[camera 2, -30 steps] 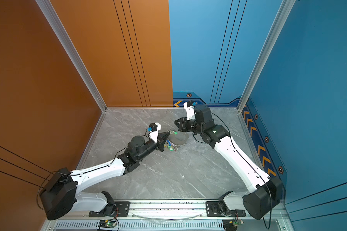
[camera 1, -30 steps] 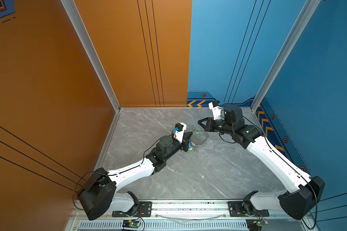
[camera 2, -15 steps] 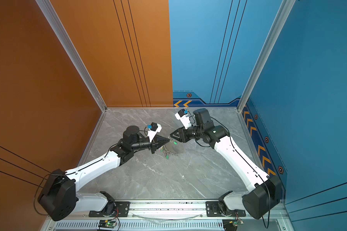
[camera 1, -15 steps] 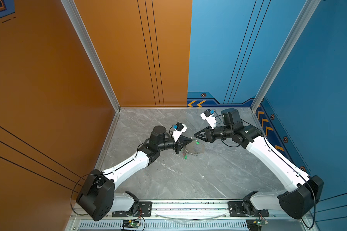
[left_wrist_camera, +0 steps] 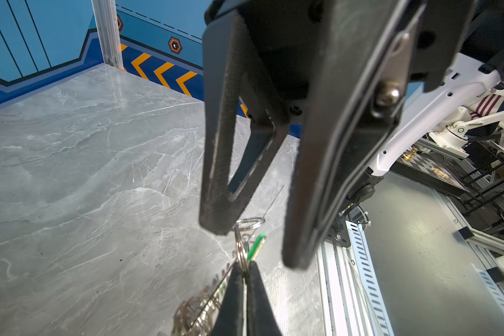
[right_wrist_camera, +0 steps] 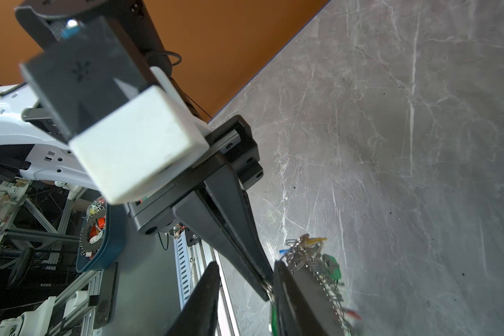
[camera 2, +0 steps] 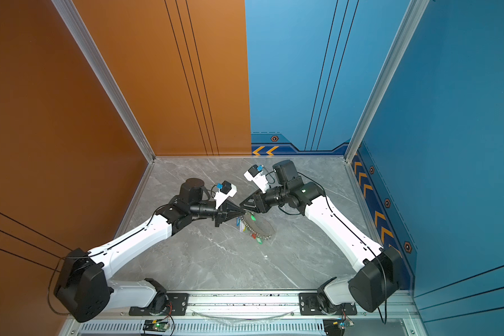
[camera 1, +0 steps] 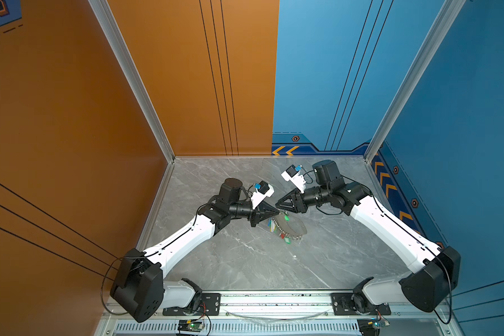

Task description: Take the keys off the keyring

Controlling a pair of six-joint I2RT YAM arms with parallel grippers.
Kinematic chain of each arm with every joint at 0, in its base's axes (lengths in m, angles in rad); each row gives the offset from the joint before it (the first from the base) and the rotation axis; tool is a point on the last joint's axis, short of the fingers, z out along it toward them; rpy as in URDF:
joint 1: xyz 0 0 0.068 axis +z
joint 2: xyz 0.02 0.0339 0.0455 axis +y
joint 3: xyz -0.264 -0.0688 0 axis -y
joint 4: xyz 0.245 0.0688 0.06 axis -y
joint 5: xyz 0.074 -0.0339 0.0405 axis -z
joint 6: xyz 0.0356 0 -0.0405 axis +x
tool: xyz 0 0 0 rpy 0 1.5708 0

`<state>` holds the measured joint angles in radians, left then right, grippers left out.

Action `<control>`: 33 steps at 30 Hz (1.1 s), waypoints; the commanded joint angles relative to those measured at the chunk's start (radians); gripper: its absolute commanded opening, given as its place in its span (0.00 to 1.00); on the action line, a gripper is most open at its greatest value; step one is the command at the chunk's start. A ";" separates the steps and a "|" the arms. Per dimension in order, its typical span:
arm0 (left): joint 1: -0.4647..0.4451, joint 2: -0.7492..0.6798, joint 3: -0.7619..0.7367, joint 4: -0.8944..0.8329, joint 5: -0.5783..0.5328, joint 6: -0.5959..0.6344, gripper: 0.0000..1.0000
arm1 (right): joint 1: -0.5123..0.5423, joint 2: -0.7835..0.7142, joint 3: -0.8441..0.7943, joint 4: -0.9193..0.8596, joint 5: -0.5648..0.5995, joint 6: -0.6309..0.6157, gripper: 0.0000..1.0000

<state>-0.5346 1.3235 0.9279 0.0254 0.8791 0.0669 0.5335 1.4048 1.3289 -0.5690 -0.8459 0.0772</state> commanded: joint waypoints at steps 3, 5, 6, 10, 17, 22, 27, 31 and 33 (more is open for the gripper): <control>0.009 -0.045 0.025 0.059 0.085 -0.020 0.00 | 0.003 0.020 -0.014 -0.041 -0.016 -0.031 0.34; 0.008 -0.049 0.025 0.060 0.087 -0.025 0.00 | 0.005 0.026 -0.012 -0.042 -0.015 -0.031 0.34; 0.009 -0.051 0.025 0.060 0.087 -0.024 0.00 | 0.007 0.028 -0.012 -0.042 -0.016 -0.032 0.34; 0.016 -0.055 0.025 0.065 0.083 -0.028 0.00 | 0.013 0.031 -0.007 -0.042 -0.019 -0.031 0.29; 0.023 -0.052 0.025 0.070 0.079 -0.032 0.00 | 0.017 0.031 -0.002 -0.043 -0.032 -0.030 0.07; 0.030 -0.056 0.025 0.071 0.066 -0.037 0.00 | 0.019 0.027 0.001 -0.043 -0.049 -0.032 0.00; 0.032 -0.062 0.015 0.071 0.051 -0.041 0.02 | 0.019 0.023 -0.001 -0.040 -0.041 -0.029 0.00; 0.027 -0.066 -0.001 0.071 0.036 -0.045 0.10 | 0.007 0.001 -0.019 0.022 -0.024 0.022 0.00; 0.022 -0.066 -0.012 0.071 0.029 -0.044 0.10 | -0.002 -0.018 -0.046 0.106 -0.041 0.083 0.00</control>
<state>-0.5152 1.2881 0.9257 0.0406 0.9134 0.0261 0.5400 1.4258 1.3106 -0.5396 -0.8799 0.0837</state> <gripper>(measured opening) 0.104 0.047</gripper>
